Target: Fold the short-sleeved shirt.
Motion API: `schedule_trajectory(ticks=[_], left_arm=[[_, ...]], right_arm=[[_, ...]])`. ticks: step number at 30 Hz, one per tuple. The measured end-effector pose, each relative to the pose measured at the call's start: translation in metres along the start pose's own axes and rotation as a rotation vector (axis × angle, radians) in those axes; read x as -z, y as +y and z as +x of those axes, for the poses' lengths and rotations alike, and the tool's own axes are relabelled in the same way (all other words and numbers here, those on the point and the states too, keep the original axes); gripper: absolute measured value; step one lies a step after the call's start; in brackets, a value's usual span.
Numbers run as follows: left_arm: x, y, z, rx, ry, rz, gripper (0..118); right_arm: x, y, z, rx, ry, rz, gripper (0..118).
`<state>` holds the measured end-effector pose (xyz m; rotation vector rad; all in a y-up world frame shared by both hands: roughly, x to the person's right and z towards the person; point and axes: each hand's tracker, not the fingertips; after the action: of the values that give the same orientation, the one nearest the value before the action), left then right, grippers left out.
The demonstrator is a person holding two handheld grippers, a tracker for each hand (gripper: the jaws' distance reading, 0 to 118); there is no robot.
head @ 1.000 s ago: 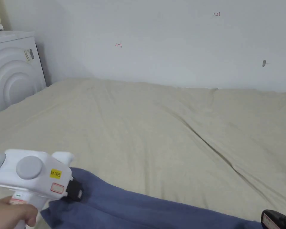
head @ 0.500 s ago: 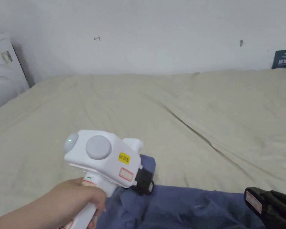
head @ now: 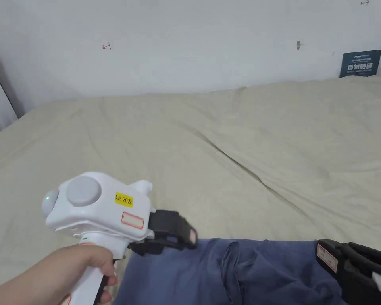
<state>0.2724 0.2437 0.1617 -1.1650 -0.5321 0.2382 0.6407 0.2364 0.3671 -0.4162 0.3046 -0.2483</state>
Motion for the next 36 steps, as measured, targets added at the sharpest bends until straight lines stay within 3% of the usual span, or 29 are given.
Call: schedule_trajectory(ticks=[1, 3, 9, 11, 13, 19, 20, 24, 27, 28, 29, 31, 34, 36], left_arm=[[0.009, -0.002, -0.001, -0.005, 0.034, -0.001, 0], [0.032, -0.006, 0.004, -0.005, 0.055, -0.041, 0], [0.095, -0.017, 0.043, 0.025, -0.087, -0.164, 0], [0.109, -0.024, 0.065, 0.142, -0.001, -0.152, 0], [0.107, -0.02, 0.076, 0.197, -0.015, -0.126, 0], [0.071, -0.025, 0.066, 0.112, -0.425, -0.067, 0], [0.058, -0.028, 0.059, 0.106, -0.437, -0.028, 0], [0.016, -0.03, 0.014, 0.082, -0.296, 0.059, 0], [-0.009, -0.027, -0.043, -0.015, -0.217, 0.077, 0], [-0.014, -0.027, -0.06, -0.06, -0.204, 0.081, 5], [-0.018, -0.027, -0.08, -0.118, -0.225, 0.074, 35], [-0.018, -0.03, -0.105, -0.192, -0.273, 0.058, 112], [-0.003, -0.027, -0.132, -0.22, -0.391, 0.044, 116], [0.013, -0.025, -0.149, -0.274, -0.392, 0.005, 118]], right_arm=[[0.0, 0.0, 0.0, 0.006, 0.003, 0.0, 0], [0.0, 0.0, -0.001, 0.009, 0.01, -0.002, 0], [-0.003, -0.002, -0.006, -0.032, -0.007, -0.012, 0], [-0.003, -0.002, -0.008, -0.05, -0.018, -0.018, 0], [-0.002, -0.003, -0.008, -0.056, -0.018, -0.018, 0], [0.0, -0.004, -0.011, -0.031, 0.006, -0.018, 0], [0.0, -0.004, -0.011, -0.023, 0.011, -0.015, 0], [0.004, -0.002, -0.011, -0.017, 0.013, -0.02, 0], [0.007, -0.002, -0.014, -0.029, 0.01, -0.035, 0], [0.007, -0.002, -0.015, -0.032, 0.012, -0.039, 0], [0.008, -0.002, -0.017, -0.035, 0.012, -0.042, 0], [0.009, -0.002, -0.02, -0.04, 0.01, -0.047, 0], [0.011, -0.002, -0.025, -0.041, 0.012, -0.058, 0], [0.012, -0.001, -0.028, -0.041, 0.005, -0.07, 0]])
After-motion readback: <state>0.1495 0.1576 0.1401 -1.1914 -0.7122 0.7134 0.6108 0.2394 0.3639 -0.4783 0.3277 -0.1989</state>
